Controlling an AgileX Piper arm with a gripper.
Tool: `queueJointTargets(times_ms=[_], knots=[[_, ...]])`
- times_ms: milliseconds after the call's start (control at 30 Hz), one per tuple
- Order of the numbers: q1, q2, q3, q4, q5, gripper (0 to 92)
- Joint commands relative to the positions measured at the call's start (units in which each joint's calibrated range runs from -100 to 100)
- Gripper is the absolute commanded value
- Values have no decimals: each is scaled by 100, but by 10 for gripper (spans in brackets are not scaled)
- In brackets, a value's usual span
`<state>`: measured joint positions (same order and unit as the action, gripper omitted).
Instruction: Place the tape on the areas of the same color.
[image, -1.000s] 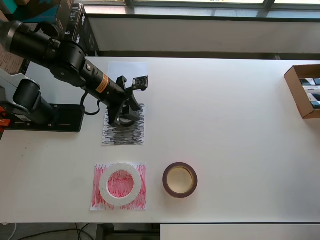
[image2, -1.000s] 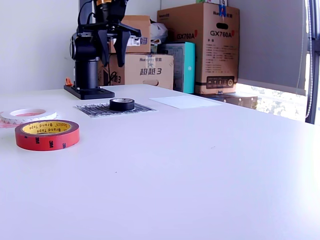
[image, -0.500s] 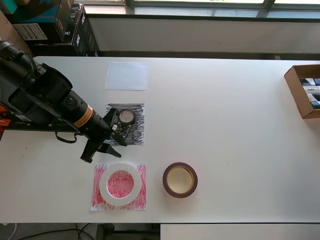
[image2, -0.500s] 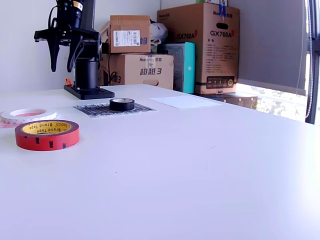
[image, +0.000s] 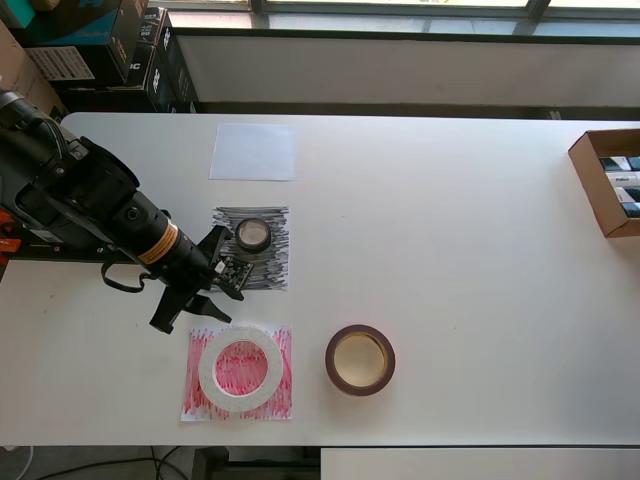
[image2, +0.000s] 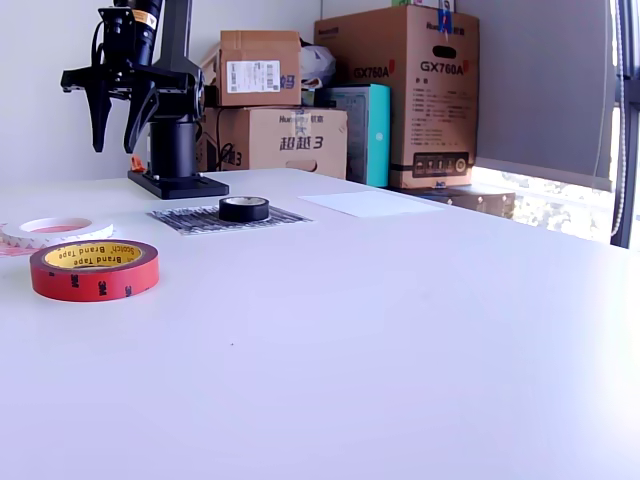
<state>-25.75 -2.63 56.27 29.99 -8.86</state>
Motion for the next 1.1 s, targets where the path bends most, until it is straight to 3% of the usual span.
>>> queueJointTargets(times_ms=[0, 733, 1067], knots=[[-12, 328, -134, 34, 11, 410], [-59, 1750, -825, 68, 44, 416], [-12, 1769, -1098, 900, 183, 417]])
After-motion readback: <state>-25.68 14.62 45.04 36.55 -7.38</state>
